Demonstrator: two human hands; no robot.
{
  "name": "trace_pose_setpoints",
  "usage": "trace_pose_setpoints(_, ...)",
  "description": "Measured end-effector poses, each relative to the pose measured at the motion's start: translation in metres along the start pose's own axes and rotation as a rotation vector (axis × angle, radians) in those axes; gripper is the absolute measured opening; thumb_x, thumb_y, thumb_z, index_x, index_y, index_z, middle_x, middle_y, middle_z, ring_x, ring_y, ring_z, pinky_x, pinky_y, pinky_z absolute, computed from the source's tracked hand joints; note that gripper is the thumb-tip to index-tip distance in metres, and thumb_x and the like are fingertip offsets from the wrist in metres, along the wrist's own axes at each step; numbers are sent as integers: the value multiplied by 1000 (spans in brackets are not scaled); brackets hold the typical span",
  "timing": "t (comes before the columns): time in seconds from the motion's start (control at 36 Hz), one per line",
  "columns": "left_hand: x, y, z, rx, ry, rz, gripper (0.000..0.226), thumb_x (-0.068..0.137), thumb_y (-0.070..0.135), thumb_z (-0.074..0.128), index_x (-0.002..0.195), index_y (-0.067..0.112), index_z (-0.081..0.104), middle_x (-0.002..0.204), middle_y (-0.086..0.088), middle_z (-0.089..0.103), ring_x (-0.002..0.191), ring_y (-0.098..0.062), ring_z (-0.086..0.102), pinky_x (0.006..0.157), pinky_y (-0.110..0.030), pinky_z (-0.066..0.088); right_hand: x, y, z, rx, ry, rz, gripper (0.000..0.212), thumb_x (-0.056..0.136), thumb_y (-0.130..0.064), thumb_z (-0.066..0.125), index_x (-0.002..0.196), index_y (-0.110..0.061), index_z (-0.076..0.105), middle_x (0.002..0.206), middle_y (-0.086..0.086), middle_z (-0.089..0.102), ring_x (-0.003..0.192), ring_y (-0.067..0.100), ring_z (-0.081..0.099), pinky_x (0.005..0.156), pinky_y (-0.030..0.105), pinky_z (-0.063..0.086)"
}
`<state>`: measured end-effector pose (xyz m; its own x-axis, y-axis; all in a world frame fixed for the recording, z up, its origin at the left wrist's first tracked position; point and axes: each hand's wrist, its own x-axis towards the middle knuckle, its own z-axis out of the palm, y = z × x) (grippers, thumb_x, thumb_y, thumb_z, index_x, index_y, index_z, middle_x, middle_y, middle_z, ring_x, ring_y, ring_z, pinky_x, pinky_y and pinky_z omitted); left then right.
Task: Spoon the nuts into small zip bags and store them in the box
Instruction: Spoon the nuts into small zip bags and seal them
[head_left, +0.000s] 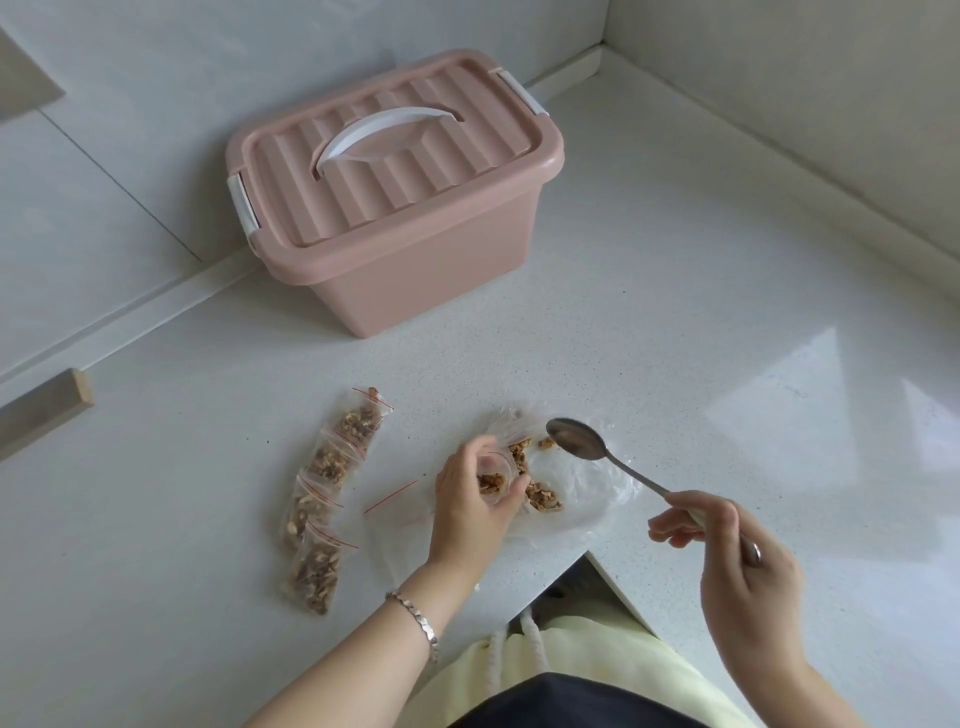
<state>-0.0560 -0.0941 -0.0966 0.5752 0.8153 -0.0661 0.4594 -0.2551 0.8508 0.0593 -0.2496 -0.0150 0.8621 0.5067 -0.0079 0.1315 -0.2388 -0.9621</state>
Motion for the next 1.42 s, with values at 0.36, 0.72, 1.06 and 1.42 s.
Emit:
trace_pose_setpoints(0.36, 2, 4, -12, -117, 100, -129, 27, 83, 13, 66, 92, 31, 47, 85, 11, 62, 82, 0, 61, 72, -14, 50, 2, 40, 3, -160, -221, 181, 26, 93, -17, 46, 77, -23, 66, 74, -6, 69, 65, 8, 63, 61, 12, 48)
trace_pose_setpoints(0.72, 4, 6, -6, 253, -148, -187, 28, 87, 26, 61, 105, 12, 46, 98, 5, 61, 79, -11, 55, 52, -12, 34, 11, 59, 3, 114, -239, 518, 37, 96, -24, 37, 87, -1, 65, 68, 16, 69, 65, 27, 67, 58, 23, 55)
trace_pose_setpoints(1.06, 0, 6, -6, -88, -110, -325, 21, 86, 21, 63, 94, 23, 44, 91, 15, 53, 82, 5, 53, 59, -4, 42, 17, 69, 7, 327, -234, 805, 42, 98, -34, 31, 94, -4, 60, 71, 14, 68, 66, 22, 67, 66, 28, 51)
trace_pose_setpoints(1.42, -2, 5, 1, -171, -74, -243, 33, 78, 9, 70, 85, 28, 44, 87, 10, 57, 82, 0, 57, 67, -4, 42, 11, 64, -5, 521, -175, 793, 43, 98, -35, 31, 94, -3, 59, 64, 12, 66, 57, 18, 66, 52, 21, 54)
